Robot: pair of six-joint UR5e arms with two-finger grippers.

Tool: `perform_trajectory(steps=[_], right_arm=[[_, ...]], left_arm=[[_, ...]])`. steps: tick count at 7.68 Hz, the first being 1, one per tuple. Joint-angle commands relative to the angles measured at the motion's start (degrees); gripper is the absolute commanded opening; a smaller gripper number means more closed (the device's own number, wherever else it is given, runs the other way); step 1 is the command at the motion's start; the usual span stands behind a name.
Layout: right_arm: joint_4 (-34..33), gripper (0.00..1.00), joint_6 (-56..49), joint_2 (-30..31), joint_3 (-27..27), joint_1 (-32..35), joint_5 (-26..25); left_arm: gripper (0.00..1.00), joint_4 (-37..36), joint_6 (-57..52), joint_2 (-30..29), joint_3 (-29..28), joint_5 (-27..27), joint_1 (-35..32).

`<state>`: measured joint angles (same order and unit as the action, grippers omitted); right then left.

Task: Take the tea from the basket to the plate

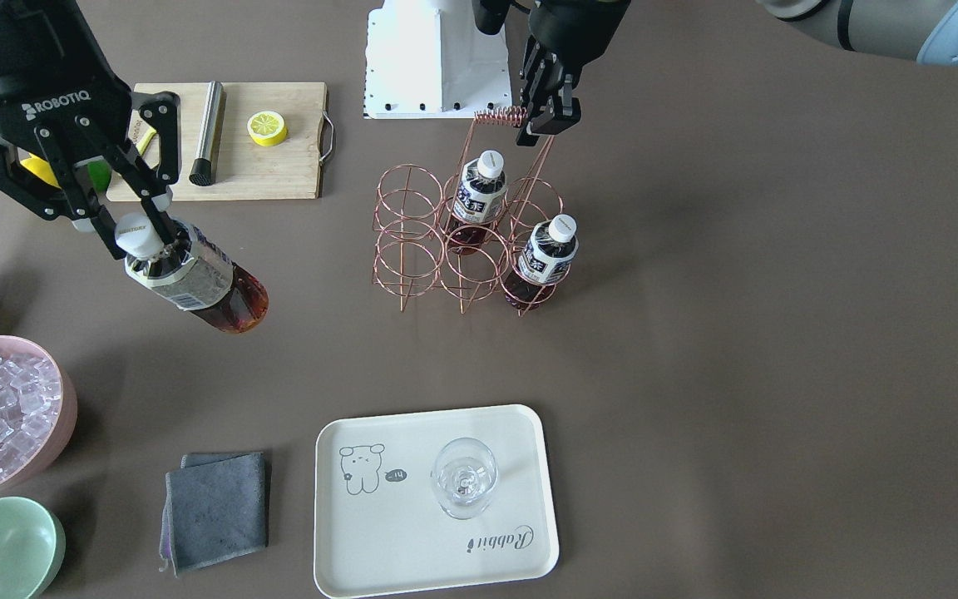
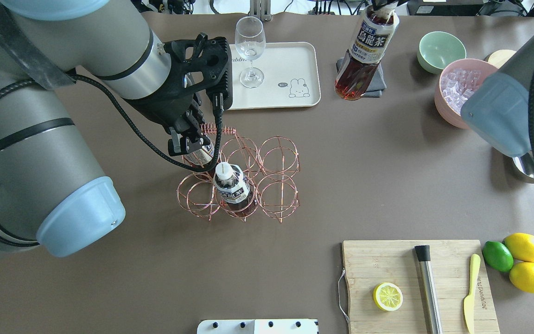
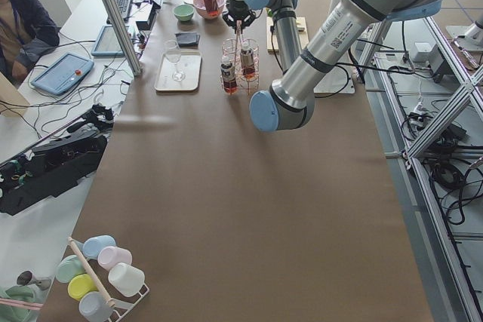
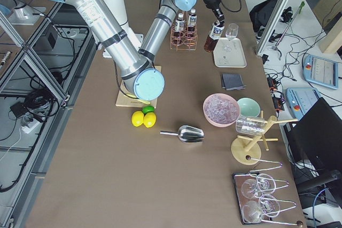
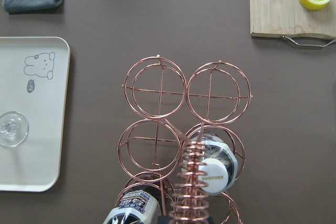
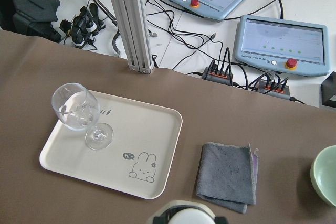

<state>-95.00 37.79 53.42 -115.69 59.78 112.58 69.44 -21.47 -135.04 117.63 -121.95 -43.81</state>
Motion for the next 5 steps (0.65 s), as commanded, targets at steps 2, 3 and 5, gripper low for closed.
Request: perform_trajectory(steps=[2, 3, 5], right_arm=[[20.31, 0.00, 2.60, 0.90, 15.70, 0.43, -2.70], [30.21, 0.00, 5.33, 0.81, 22.45, 0.34, -3.93], [41.19, 0.00, 10.09, -1.46, 31.55, -1.67, -8.22]], left_arm=[[0.00, -2.37, -0.24, 0.30, -0.03, -3.62, -9.59], [0.00, -2.99, -1.37, 2.56, 0.14, -5.30, -12.76], [0.00, -5.78, -8.65, 6.43, -0.74, -6.80, -19.70]])
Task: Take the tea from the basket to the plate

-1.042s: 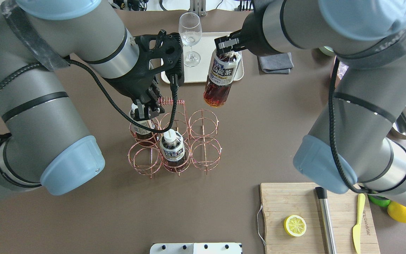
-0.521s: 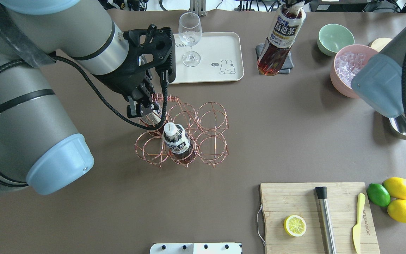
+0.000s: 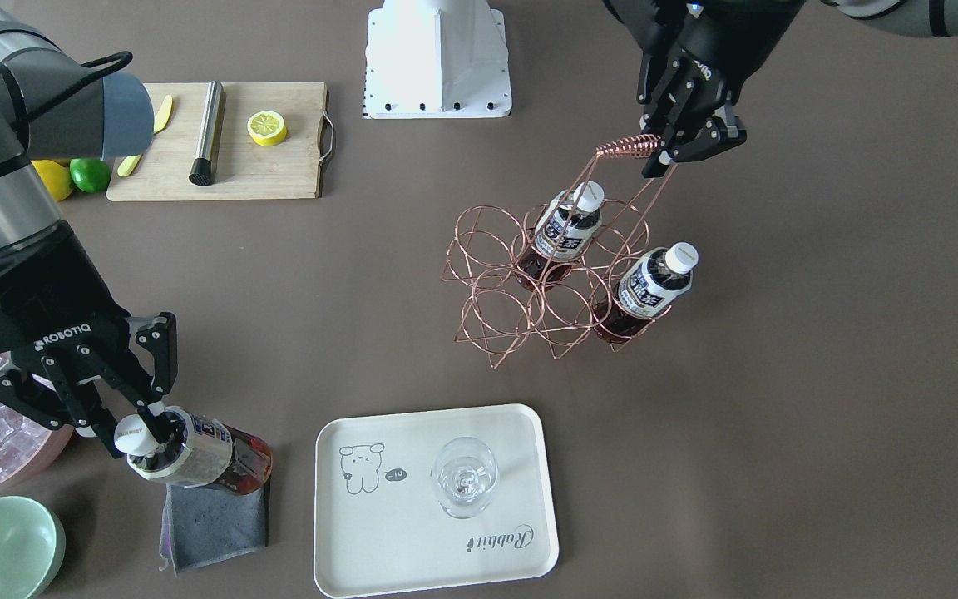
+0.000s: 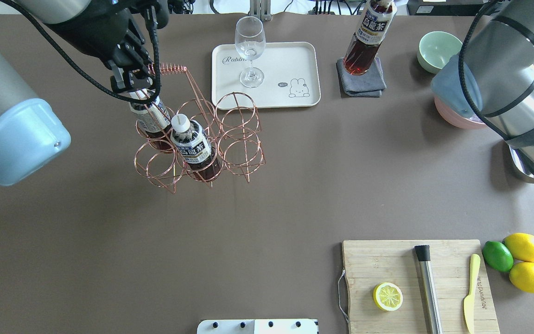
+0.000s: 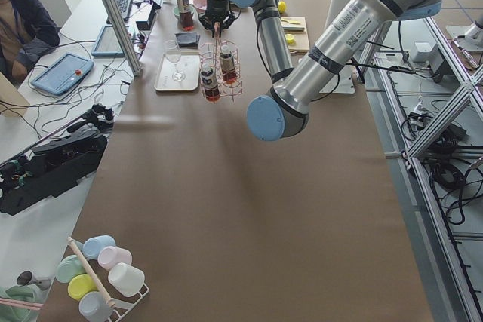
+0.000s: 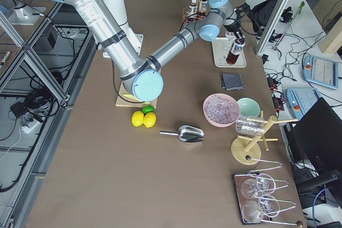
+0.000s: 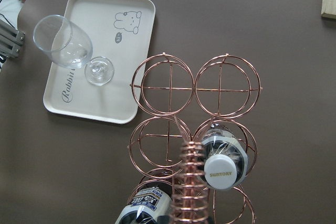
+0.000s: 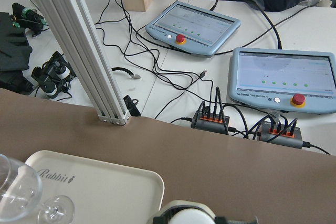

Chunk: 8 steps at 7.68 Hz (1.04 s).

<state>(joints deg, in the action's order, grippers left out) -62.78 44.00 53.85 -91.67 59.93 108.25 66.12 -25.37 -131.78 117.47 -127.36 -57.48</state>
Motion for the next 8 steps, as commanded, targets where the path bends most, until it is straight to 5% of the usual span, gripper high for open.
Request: perform_trajectory(steps=[1, 3, 8], right_arm=[[8.90, 0.00, 5.30, -5.30, 10.43, -5.32, -8.45], [6.28, 0.00, 6.45, -10.77, 14.66, -10.95, -16.20], [5.47, 0.00, 5.84, -12.11, 18.63, -12.56, -18.51]], left_arm=[[0.00, -5.10, -5.56, 4.76, -0.57, -3.23, -9.72], [0.00, -7.14, -15.97, 6.96, -2.05, -3.33, -15.35], [0.00, -6.45, -46.57, 10.32, -16.62, -4.65, -26.35]])
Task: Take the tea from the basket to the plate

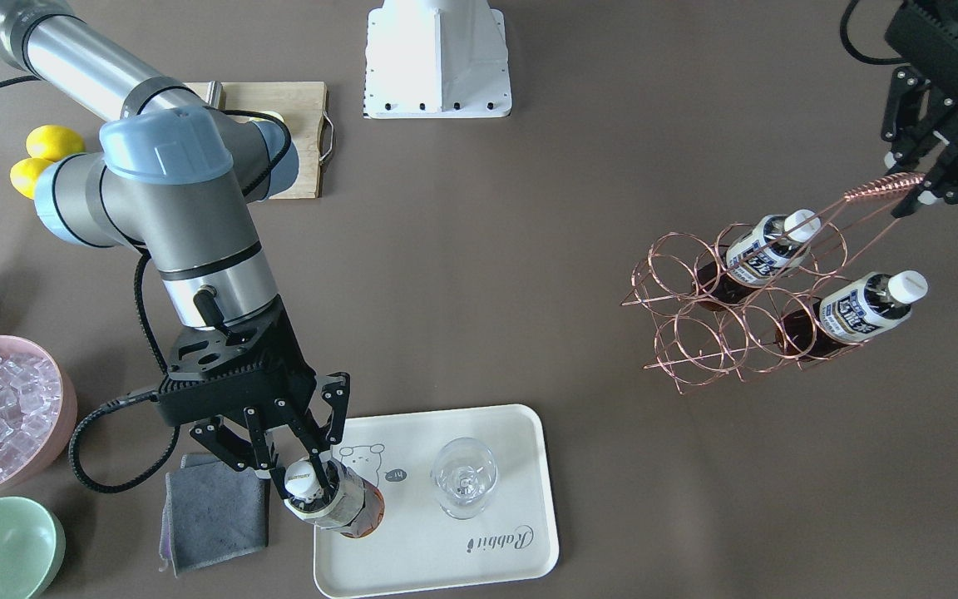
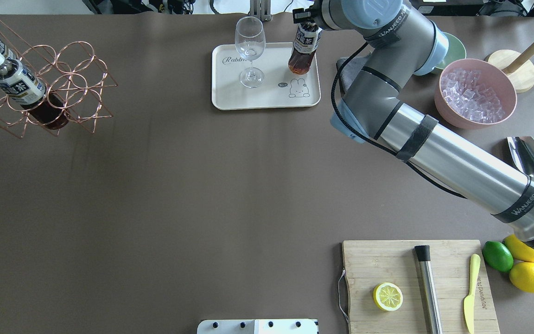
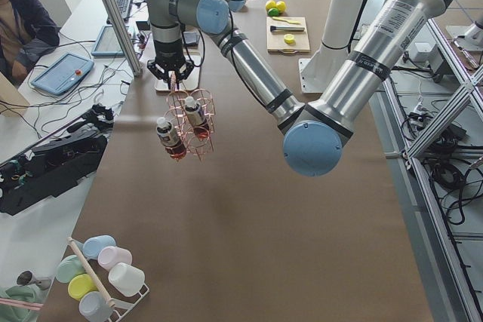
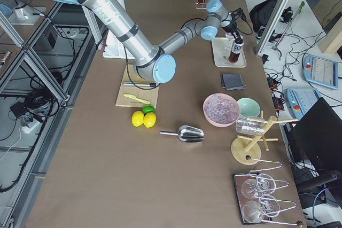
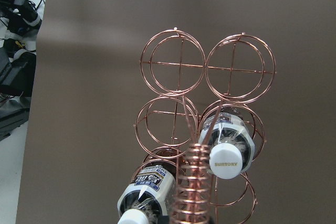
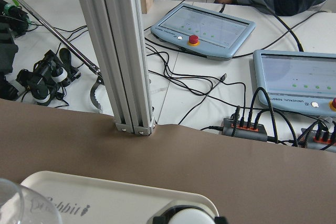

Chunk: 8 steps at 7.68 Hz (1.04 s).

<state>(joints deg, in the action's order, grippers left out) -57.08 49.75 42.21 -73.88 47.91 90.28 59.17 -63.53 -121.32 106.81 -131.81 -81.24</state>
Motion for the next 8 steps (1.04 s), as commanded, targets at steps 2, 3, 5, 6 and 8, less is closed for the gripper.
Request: perform_trajectory(steps=[2, 3, 5, 6, 8], right_arm=[[-0.22, 0.00, -0.01, -0.64, 0.84, -1.06, -0.63], [-0.22, 0.00, 0.17, -0.73, 0.75, -1.15, -0.55], [-0.22, 1.00, 0.70, -0.82, 0.75, -1.42, -0.63], [-0.22, 1.00, 0.70, -0.82, 0.67, -1.42, -0.63], [-0.22, 1.00, 0.70, -0.73, 0.49, -1.51, -0.63]], left_arm=[[0.00, 7.57, -10.99, -0.32, -12.99, -0.20, -3.75], [0.00, 10.15, -12.13, -0.41, -16.25, -0.20, -4.01], [0.00, 14.37, -13.20, -1.28, -21.88, -0.11, -4.54], [0.00, 15.43, -13.20, -2.25, -24.35, -0.03, -4.72], [0.00, 21.91, -12.85, -2.69, -29.97, 0.15, -4.72]])
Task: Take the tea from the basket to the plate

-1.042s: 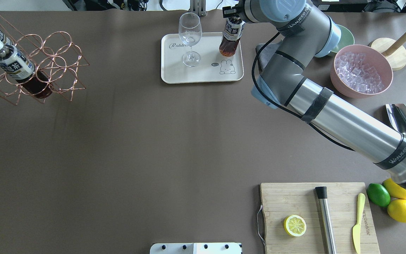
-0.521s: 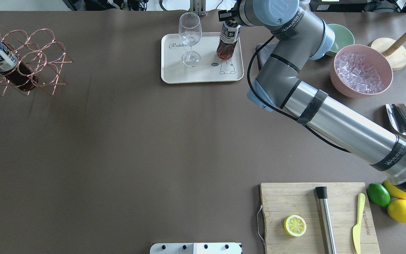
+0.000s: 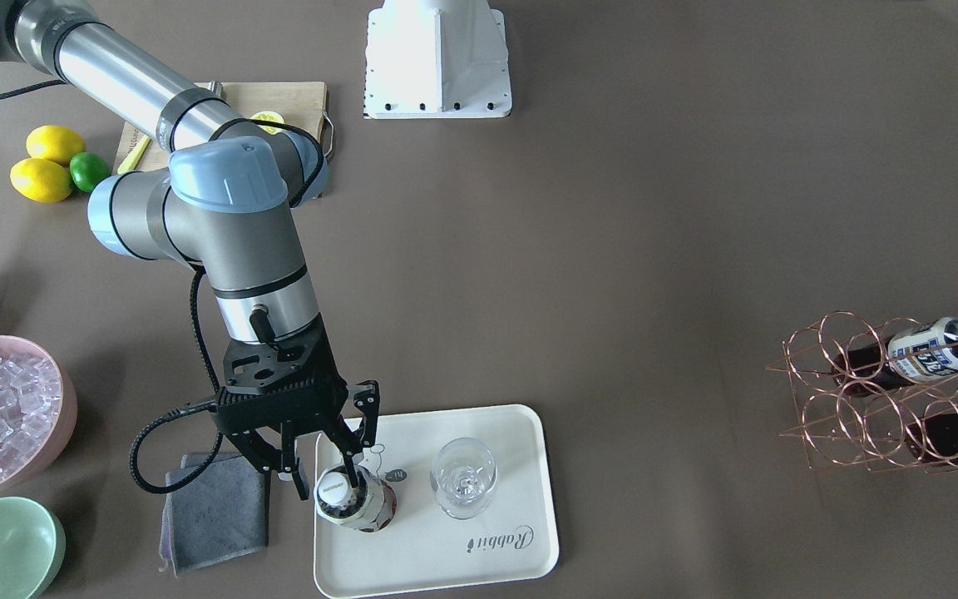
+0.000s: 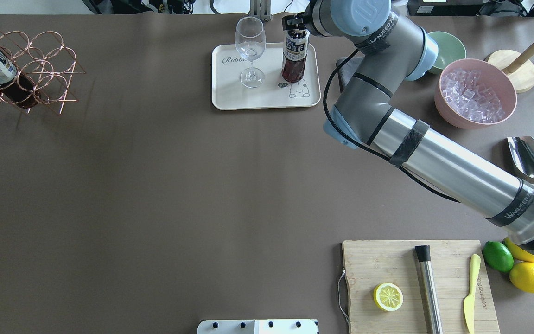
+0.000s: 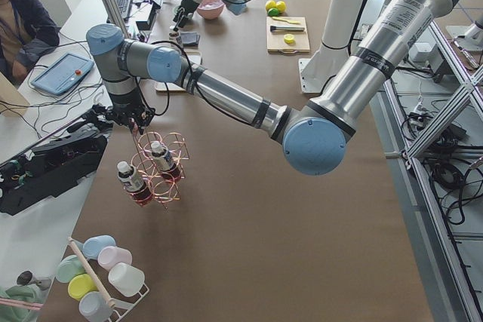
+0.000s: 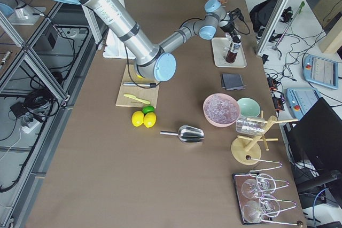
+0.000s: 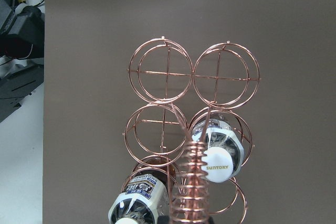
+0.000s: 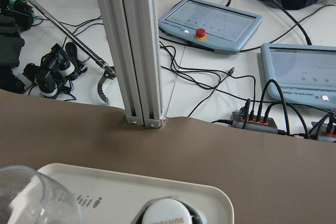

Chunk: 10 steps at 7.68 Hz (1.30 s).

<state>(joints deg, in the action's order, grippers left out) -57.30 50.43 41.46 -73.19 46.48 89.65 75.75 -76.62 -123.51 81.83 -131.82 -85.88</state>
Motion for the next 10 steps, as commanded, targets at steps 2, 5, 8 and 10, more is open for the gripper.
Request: perform_trajectory(steps=[2, 5, 8, 10], right_arm=[[-1.14, 1.00, -0.07, 0.20, -1.94, 0.54, 0.52], [-29.00, 1.00, -0.77, 1.07, -20.34, 3.70, 1.66], [-53.65, 1.00, -8.80, 8.17, -37.95, 12.20, 9.03], [-55.11, 1.00, -19.62, 15.28, -40.44, 17.14, 14.56]], left_arm=[[0.00, 6.95, 0.25, -0.42, -6.33, 0.33, -0.16], [0.00, 6.87, 0.25, -0.33, -5.80, 0.33, -0.08], [0.00, 8.00, 0.42, 0.11, -5.80, 0.33, 0.10], [0.00, 8.01, 0.42, 0.11, -5.80, 0.33, 0.10]])
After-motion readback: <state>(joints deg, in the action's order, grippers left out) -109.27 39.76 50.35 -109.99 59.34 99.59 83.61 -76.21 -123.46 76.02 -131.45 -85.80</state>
